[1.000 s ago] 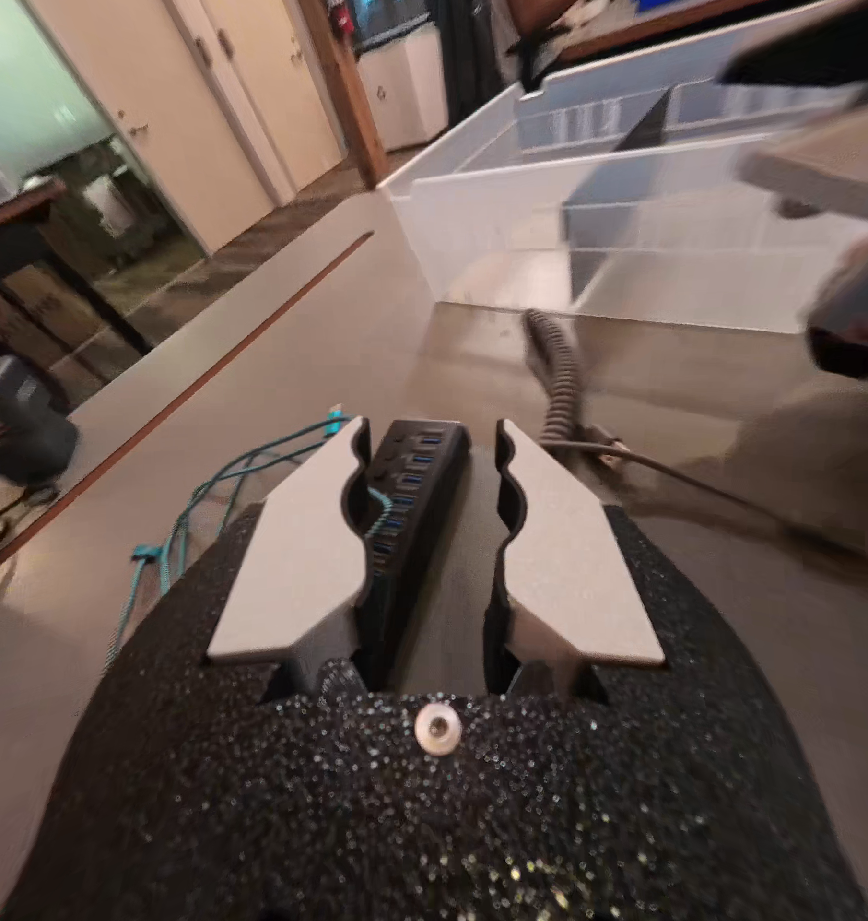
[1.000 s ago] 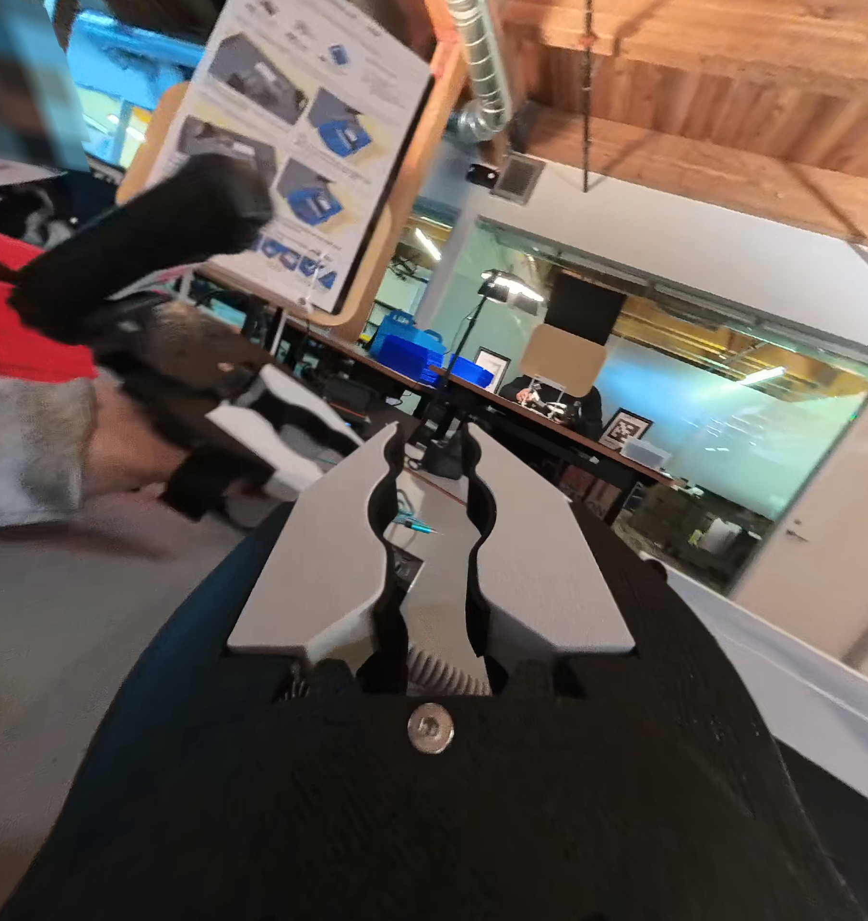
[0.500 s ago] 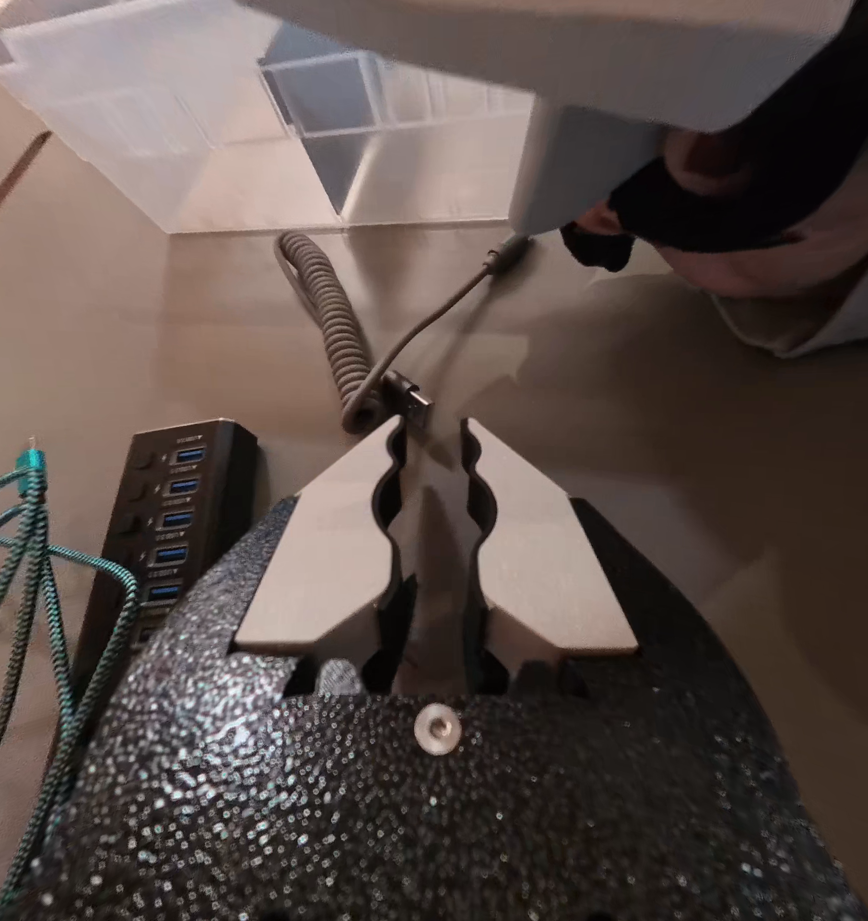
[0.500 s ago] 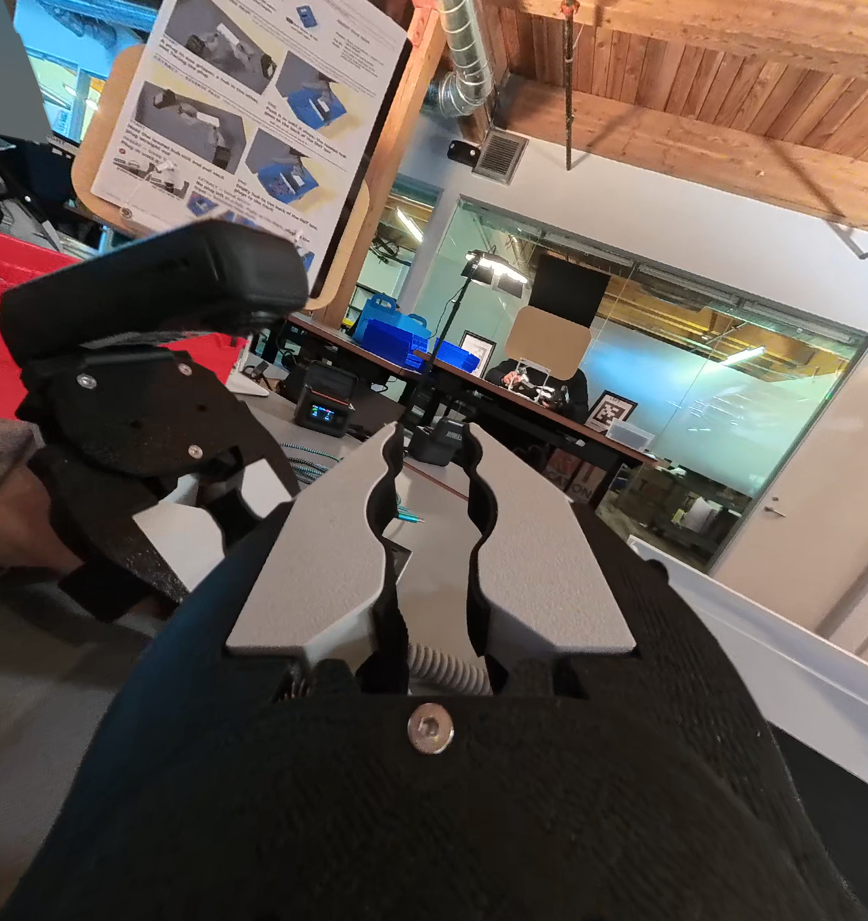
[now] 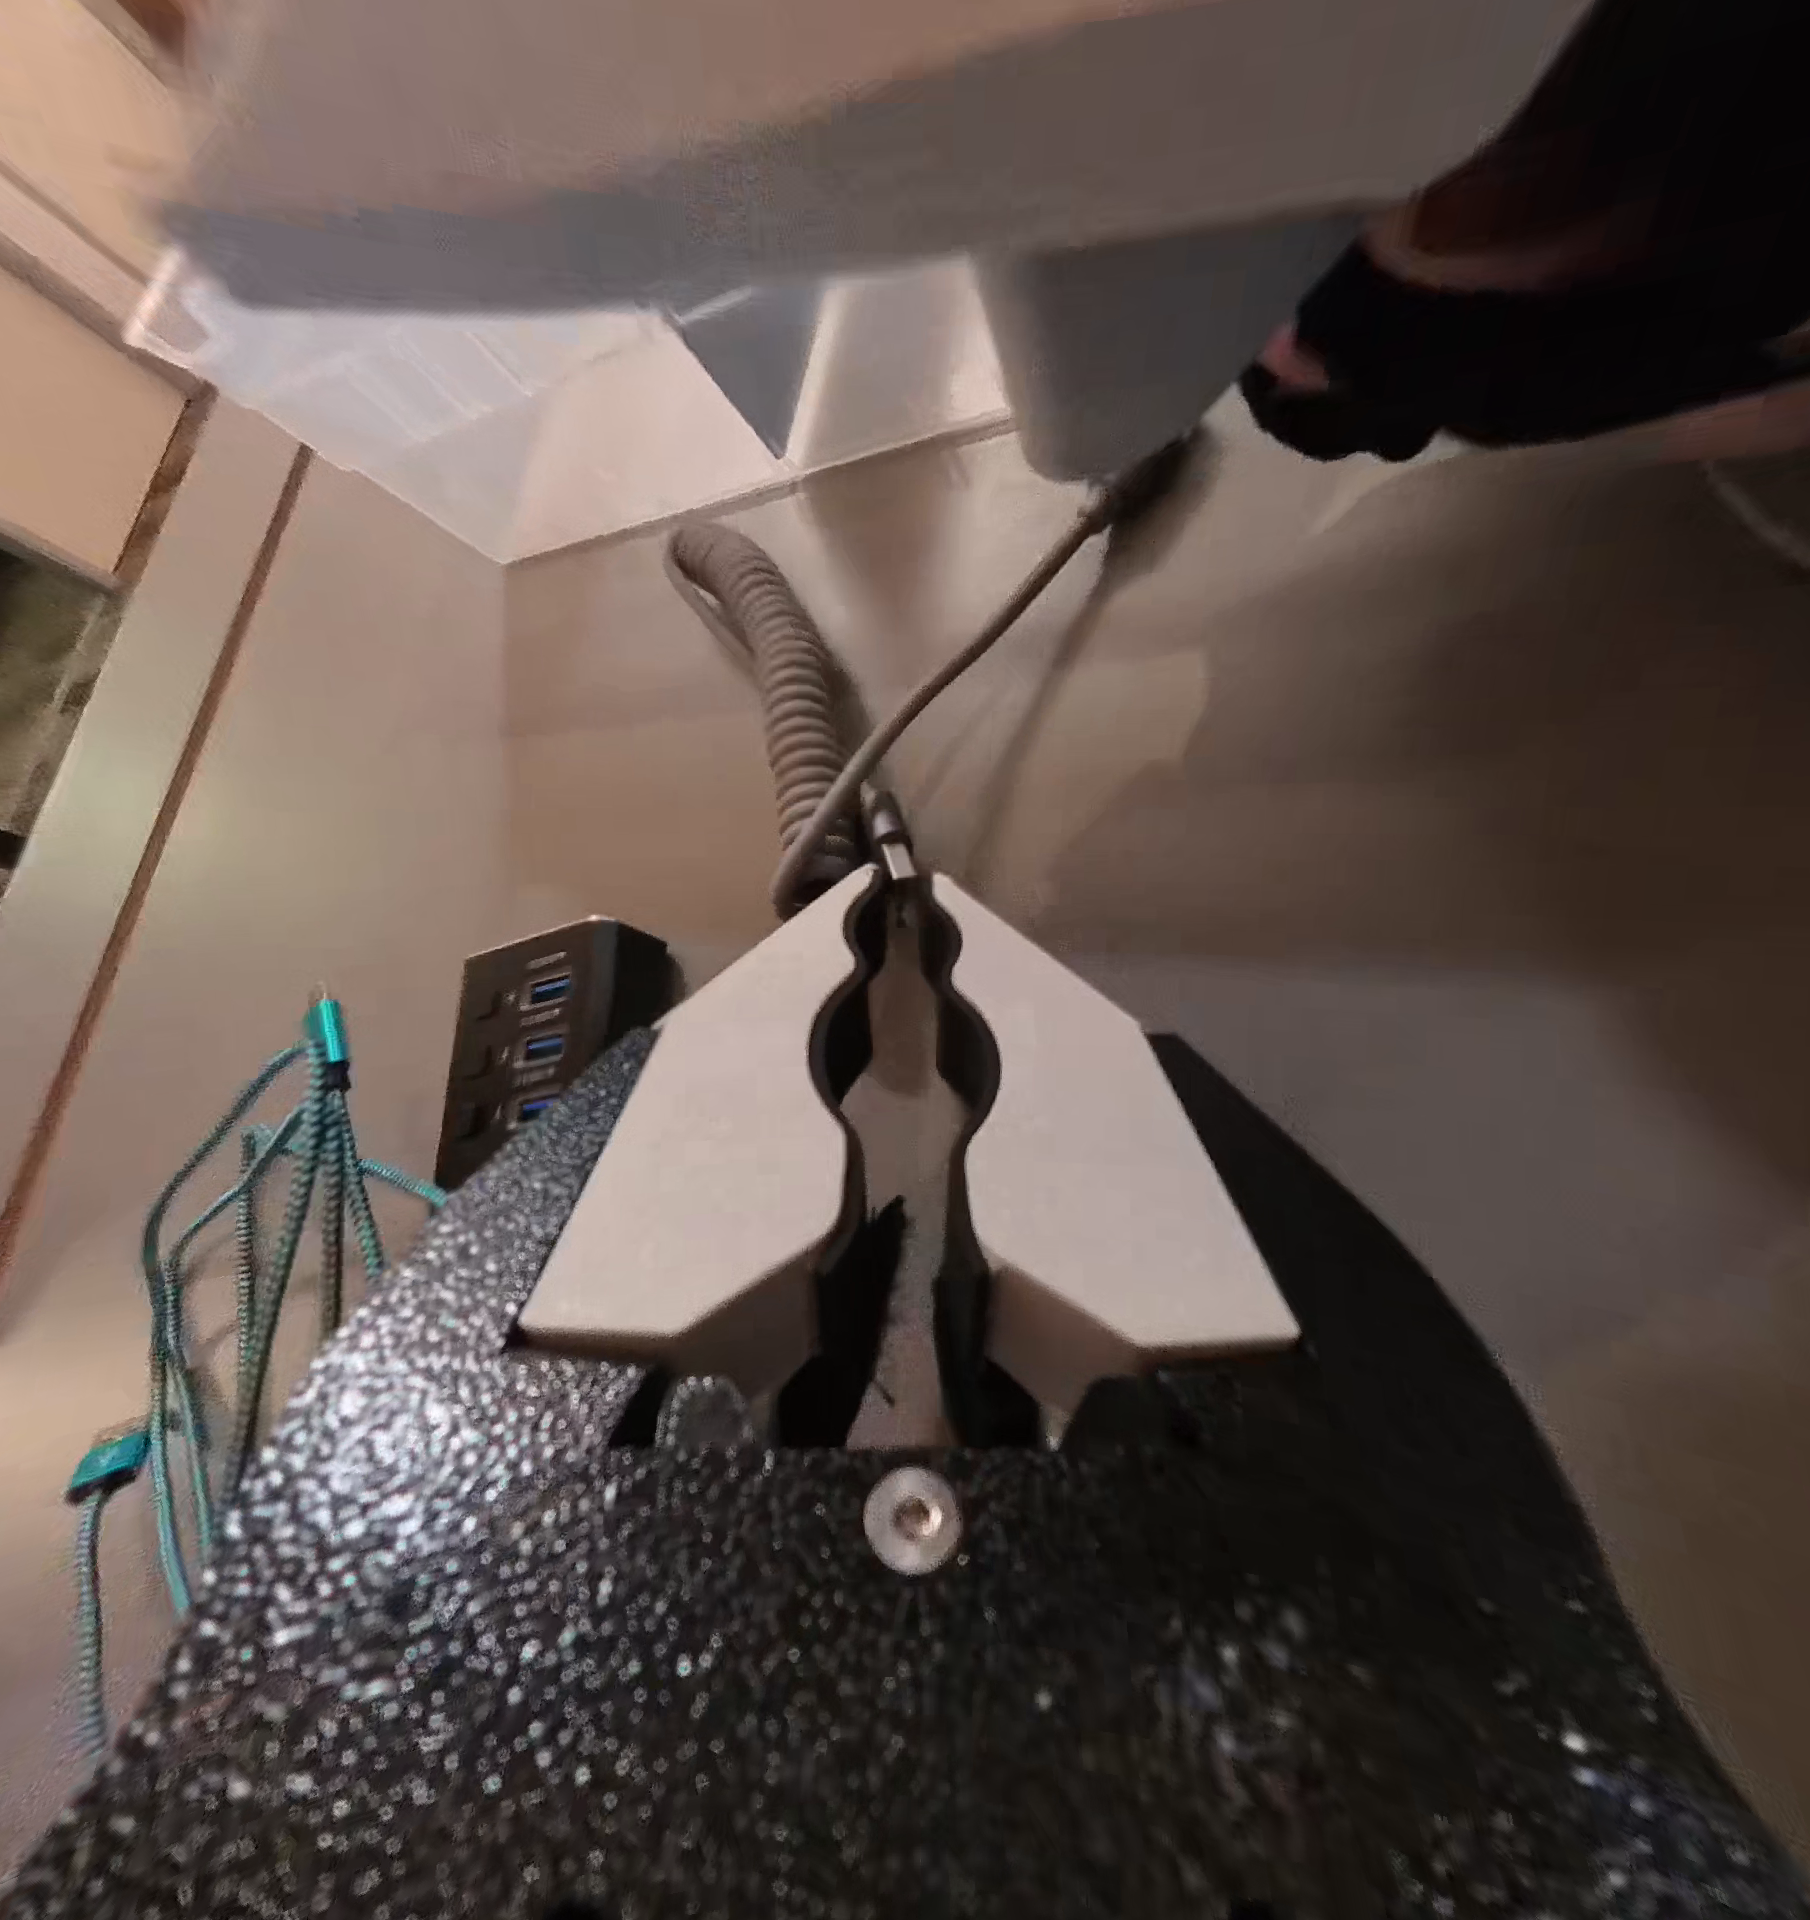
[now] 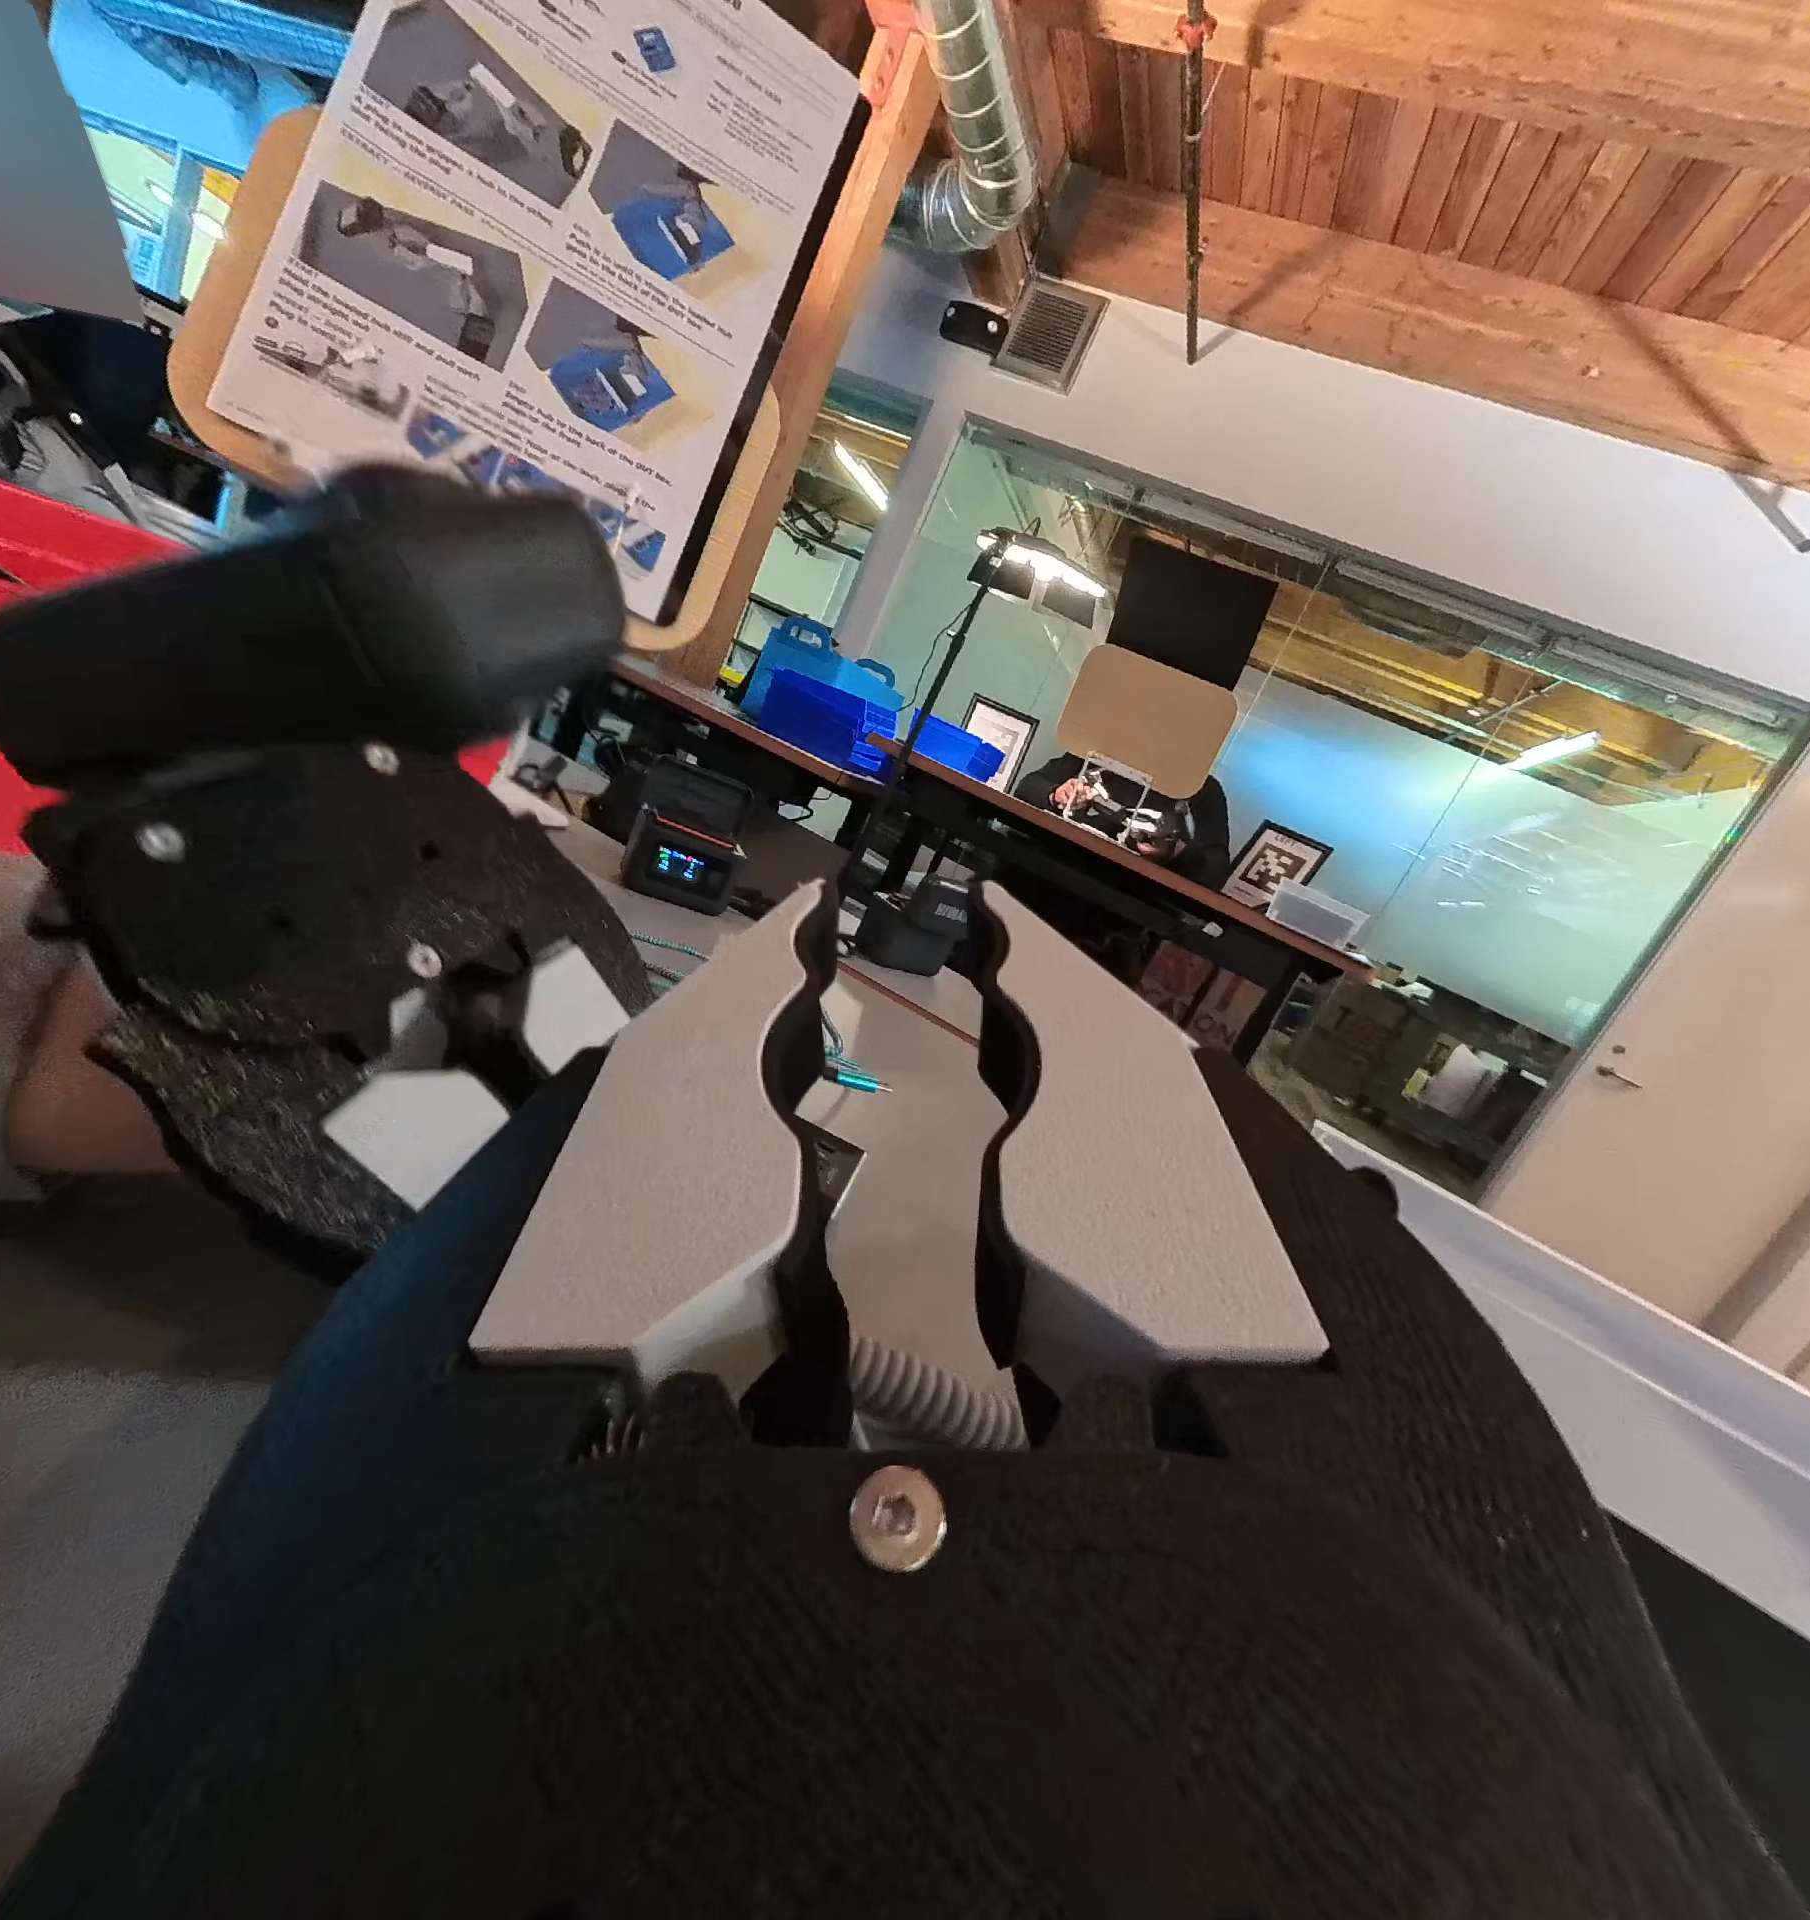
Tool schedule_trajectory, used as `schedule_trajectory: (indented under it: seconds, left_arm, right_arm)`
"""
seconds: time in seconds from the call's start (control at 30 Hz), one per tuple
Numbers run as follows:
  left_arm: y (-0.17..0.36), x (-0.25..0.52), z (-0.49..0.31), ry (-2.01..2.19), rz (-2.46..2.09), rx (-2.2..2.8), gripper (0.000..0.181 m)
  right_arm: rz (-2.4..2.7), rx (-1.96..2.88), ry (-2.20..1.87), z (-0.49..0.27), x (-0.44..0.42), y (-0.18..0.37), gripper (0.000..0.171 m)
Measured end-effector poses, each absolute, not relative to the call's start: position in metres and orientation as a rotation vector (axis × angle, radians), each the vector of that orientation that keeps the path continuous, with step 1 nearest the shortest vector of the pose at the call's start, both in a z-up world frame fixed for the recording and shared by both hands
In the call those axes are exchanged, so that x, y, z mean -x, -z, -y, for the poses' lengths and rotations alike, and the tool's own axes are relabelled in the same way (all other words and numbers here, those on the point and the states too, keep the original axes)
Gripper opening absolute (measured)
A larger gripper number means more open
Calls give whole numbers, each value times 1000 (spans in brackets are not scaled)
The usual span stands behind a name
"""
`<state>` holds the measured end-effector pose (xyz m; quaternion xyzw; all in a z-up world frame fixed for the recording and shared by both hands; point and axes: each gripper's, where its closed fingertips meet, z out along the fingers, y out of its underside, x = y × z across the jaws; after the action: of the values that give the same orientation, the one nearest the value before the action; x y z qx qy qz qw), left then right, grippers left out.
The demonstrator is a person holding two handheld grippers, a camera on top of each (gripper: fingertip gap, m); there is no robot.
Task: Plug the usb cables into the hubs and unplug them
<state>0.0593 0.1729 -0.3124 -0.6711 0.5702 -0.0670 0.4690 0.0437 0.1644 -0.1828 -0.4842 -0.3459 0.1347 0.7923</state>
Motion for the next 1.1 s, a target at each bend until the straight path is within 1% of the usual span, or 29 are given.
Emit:
schedule_trajectory:
  seconds: [0.03, 0.17, 0.27, 0.33, 0.4, 0.5, 0.63, 0.67, 0.77, 0.87, 1.1]
  left_arm:
    - [307, -57, -170, 199, -1375, 1646, 3]
    - [284, -40, -167, 168, -1344, 1557, 2]
    - [270, -38, -164, 119, -1361, 1429, 2]
    - [264, -35, -164, -6, -1383, 1342, 2]
    - [259, -33, -166, -120, -1382, 1280, 2]
    - [247, -36, -162, -197, -1357, 1192, 2]
    - [237, -35, -157, -301, -1338, 1103, 2]
    - [237, -34, -155, -331, -1349, 1080, 2]
    - [236, -33, -147, -405, -1367, 1023, 2]
    - [235, -33, -143, -418, -1368, 1001, 2]
    - [233, -39, -130, -445, -1408, 890, 2]
  right_arm:
    - [746, 1049, -277, -165, -46, 183, 24]
    - [770, 1133, -248, -158, -46, 189, 29]
    - [747, 1329, -328, -149, -47, 201, 26]
    - [704, 1515, -454, -143, -47, 215, 22]
    - [638, 1700, -631, -138, -46, 229, 22]
    - [474, 1888, -1031, -129, -39, 239, 22]
    - [77, 1849, -1603, -137, -39, 229, 25]
    - [-5, 1825, -1687, -141, -42, 228, 26]
    - [-71, 1852, -1778, -145, -38, 240, 25]
    - [-111, 1831, -1906, -141, -27, 238, 30]
    - [-194, 1723, -1979, -159, -30, 226, 26]
